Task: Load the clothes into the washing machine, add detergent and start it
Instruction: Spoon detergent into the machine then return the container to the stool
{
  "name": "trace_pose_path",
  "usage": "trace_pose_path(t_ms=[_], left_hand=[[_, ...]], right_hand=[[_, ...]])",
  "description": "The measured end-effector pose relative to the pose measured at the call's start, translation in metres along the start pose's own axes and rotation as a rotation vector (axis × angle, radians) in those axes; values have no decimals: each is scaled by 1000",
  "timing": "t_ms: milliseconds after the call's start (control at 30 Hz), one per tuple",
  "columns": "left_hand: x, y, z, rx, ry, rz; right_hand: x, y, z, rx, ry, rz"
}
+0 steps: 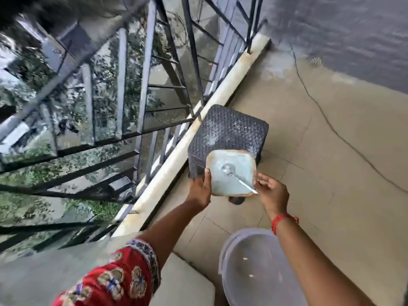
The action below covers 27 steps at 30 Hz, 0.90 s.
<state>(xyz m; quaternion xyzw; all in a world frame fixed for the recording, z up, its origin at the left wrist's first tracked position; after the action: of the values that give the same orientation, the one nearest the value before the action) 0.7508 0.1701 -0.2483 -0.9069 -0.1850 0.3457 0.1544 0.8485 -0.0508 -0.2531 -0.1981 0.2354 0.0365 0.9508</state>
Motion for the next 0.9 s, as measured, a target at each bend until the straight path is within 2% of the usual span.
trace_pose_path(t_ms=[67,233,333,433,533,700,900], left_hand=[[36,18,15,112,-10,43],[116,44,28,191,17,26],[145,53,37,126,-47,-2],[156,65,27,129,45,-14],[162,66,28,79,8,-26],[130,49,17,206,-14,22],[24,-22,2,484,83,-89]], right_hand=[[32,13,-13,-31,-10,-20],[101,42,-42,-28,-25,-73],[124,55,-52,-58,-60,-90],[134,62,-52,-128,-109,-108],[139,65,-48,-163,-143,-118],[123,63,-25,-334,-258,-135],[50,70,40,-502,-521,-56]])
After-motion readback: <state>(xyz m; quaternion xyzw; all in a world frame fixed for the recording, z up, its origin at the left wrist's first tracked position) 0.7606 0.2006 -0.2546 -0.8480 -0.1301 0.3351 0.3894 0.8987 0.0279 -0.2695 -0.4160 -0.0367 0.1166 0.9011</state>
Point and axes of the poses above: each hand's wrist, its own x-axis towards the middle knuckle, its own y-axis out of the palm, z = x × y, the point moved 9 cm from there along x, towards the middle knuckle, and after that the axes turned 3 degrees about y, right-handed, at the moved point
